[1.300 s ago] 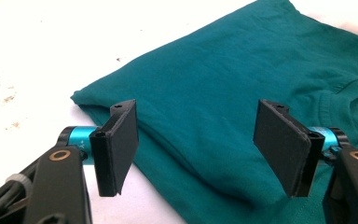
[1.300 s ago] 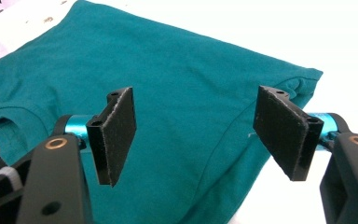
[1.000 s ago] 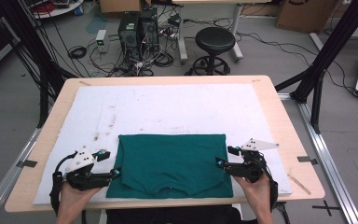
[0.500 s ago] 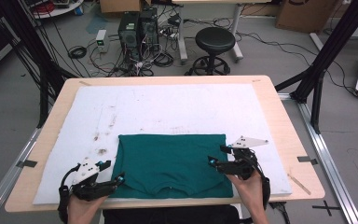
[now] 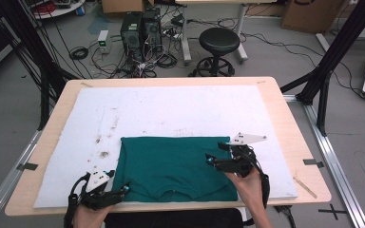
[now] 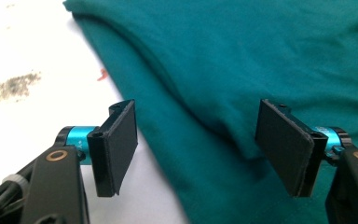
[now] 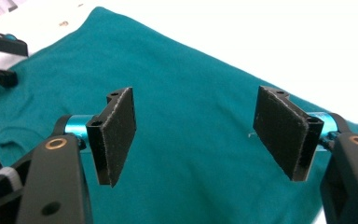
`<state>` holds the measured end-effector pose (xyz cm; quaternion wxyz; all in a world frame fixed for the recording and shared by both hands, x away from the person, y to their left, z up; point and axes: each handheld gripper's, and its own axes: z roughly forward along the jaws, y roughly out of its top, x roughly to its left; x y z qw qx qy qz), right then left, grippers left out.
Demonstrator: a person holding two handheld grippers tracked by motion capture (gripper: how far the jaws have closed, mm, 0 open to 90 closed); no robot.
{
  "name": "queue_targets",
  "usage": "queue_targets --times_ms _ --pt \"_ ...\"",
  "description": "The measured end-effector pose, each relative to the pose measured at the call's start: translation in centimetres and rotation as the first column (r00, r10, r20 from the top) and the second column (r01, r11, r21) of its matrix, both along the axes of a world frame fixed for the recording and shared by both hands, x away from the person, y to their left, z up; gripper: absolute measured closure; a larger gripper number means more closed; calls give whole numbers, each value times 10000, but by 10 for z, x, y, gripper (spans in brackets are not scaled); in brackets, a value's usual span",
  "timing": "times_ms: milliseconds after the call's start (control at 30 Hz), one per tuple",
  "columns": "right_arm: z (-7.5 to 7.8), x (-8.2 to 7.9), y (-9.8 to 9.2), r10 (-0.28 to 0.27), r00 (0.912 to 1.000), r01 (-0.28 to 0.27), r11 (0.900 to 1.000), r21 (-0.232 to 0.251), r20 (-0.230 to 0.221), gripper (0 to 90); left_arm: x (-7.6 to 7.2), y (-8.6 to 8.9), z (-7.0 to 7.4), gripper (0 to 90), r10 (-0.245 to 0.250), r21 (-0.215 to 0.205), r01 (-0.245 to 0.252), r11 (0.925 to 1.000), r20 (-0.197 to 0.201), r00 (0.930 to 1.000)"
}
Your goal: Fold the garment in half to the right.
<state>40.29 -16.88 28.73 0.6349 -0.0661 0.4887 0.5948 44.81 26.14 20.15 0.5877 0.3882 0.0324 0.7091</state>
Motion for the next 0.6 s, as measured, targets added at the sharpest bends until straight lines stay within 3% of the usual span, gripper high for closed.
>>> queue_targets --times_ms 133,300,600 --pt "6 -6 9 -162 9994 162 9999 9 318 300 1 3 0 306 -255 44 256 9997 -135 9996" --pt "15 -11 19 -225 9992 219 9996 175 345 293 1 1 -2 372 -197 252 198 9995 -80 9998" --pt "29 -19 56 -550 9978 563 9979 -335 369 275 3 3 -5 409 -401 303 399 9987 53 9992"
